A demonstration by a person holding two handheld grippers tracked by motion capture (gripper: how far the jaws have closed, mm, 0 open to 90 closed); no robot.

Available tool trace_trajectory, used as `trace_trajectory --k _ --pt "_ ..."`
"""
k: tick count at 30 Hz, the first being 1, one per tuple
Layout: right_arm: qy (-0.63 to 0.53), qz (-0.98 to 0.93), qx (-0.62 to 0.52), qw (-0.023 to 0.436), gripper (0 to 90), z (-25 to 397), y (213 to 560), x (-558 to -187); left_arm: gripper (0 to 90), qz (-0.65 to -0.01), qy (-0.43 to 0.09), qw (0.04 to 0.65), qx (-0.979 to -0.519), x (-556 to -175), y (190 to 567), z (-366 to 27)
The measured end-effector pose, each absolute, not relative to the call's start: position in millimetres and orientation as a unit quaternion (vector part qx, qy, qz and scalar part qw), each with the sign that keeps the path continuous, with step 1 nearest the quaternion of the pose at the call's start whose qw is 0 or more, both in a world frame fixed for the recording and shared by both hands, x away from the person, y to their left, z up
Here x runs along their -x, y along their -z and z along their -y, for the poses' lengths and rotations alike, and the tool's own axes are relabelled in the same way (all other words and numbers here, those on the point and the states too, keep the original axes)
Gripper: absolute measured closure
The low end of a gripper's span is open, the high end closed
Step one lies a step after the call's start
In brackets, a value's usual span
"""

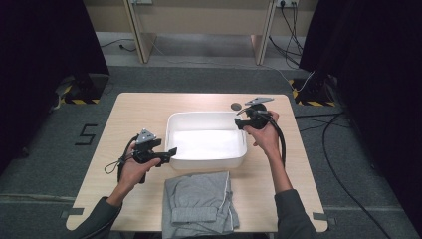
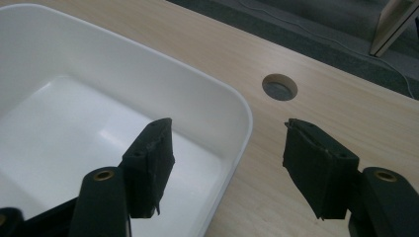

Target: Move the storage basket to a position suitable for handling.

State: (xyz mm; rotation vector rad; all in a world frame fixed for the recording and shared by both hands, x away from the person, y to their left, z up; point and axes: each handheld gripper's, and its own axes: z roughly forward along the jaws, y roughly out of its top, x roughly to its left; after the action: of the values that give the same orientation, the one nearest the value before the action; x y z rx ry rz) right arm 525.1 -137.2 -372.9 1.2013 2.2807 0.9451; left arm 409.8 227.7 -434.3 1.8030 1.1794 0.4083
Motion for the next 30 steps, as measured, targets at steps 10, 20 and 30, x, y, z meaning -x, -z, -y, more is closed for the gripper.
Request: trace_trajectory --k 10,20,30 --pt "-0.381 -0.804 -0.413 0.196 35.1 145.4 357.2 -488.7 19.2 -0.481 -0.150 0.470 -0.725 -393.1 424.4 -242.8" --pt "-0.408 -0.798 -0.396 0.201 35.0 155.7 347.4 -451.6 16.0 -0.468 -0.137 0.466 -0.738 -370.1 425.6 -246.1" --pt "-0.413 -0.794 -0.391 0.213 34.8 179.8 356.9 -418.4 15.8 -0.466 -0.128 0.473 -0.737 -341.4 432.7 -259.0"
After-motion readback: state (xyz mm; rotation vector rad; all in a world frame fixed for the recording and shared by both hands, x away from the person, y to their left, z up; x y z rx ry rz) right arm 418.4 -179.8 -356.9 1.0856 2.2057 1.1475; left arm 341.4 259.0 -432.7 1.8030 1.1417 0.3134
